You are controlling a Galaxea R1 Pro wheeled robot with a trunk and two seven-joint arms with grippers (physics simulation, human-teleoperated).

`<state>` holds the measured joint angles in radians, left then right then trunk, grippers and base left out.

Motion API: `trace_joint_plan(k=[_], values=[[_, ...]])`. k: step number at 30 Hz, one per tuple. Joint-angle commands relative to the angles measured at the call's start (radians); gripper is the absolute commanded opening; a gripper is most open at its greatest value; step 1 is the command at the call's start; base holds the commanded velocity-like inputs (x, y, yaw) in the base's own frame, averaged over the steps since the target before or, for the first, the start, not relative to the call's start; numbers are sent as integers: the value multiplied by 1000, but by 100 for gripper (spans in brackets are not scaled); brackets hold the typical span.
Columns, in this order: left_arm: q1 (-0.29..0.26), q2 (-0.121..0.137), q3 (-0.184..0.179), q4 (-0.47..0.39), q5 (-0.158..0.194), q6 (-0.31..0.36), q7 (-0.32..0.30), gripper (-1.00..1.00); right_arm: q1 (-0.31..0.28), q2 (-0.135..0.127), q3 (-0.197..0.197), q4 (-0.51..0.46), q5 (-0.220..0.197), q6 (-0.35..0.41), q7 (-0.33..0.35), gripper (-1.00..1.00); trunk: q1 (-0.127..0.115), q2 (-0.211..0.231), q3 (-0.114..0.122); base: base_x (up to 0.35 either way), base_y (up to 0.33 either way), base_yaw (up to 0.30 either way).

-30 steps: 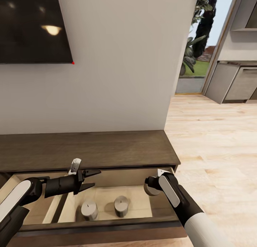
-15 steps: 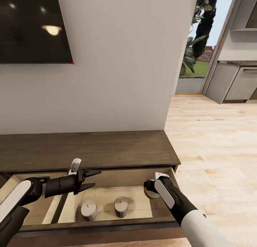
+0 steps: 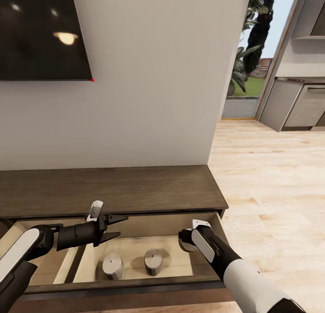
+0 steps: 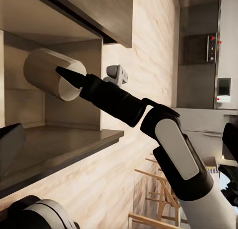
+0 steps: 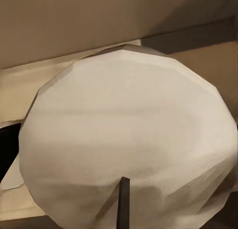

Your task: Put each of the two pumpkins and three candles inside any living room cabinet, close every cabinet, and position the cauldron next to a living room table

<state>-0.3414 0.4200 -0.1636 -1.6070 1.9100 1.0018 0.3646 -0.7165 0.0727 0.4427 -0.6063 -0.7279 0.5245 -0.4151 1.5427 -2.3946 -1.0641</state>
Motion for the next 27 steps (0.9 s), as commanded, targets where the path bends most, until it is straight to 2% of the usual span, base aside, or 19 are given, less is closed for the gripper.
trace_joint_plan(k=[1, 5, 12, 20, 27], values=[[-1, 1, -1, -1, 11, 0, 10, 100, -1, -1, 5, -1, -11, 1, -10, -100, 0, 0, -1, 0, 0, 0], [0, 0, -1, -1, 11, 0, 10, 100, -1, -1, 5, 0, -11, 3, -10, -100, 0, 0, -1, 0, 0, 0], [-1, 0, 0, -2, 12, 0, 8, 100, -24, 17, 6, 54, -13, 10, -9, -100, 27, -49, -23, 0, 0, 0], [-1, 2, -13, -2, 11, -1, -38, 100, -30, 22, 7, 72, -13, 11, -8, -100, 57, -105, -48, 0, 0, 0], [0, 2, -18, -3, 12, 0, -41, 100, -31, 22, 7, 72, -14, 15, -9, -100, 60, -107, -75, 0, 0, 0]])
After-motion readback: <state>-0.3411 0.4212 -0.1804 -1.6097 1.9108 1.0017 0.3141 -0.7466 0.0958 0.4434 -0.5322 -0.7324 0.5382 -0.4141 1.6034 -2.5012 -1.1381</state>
